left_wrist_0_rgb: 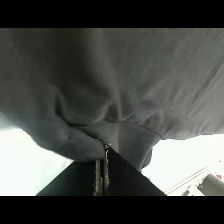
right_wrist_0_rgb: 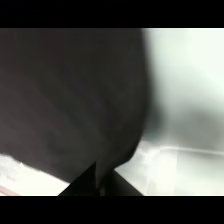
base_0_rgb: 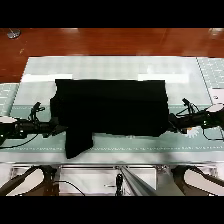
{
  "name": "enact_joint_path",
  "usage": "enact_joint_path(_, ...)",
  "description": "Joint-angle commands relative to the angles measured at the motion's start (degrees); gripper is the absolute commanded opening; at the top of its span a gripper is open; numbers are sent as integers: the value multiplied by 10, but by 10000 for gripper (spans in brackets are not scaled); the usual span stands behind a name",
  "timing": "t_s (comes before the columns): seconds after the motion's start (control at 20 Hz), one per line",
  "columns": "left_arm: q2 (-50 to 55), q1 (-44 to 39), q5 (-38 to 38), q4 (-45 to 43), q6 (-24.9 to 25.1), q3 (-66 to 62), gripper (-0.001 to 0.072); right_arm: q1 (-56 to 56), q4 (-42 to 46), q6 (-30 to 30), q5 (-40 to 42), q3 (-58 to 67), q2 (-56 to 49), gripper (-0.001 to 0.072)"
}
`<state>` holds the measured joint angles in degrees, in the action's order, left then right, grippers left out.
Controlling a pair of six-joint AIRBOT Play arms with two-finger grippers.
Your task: Fold the shirts.
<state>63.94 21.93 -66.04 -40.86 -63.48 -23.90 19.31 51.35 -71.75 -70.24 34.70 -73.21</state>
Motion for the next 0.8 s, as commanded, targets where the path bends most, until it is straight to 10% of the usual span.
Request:
enact_joint_path(0.0,0,7,-31,1,0,-43,22,-11,22,-3,-27,48,-4,34)
enact_joint_path(0.75,296,-101,40,2,-133,-522,21,-18,-129,-41,47,337,-168,34)
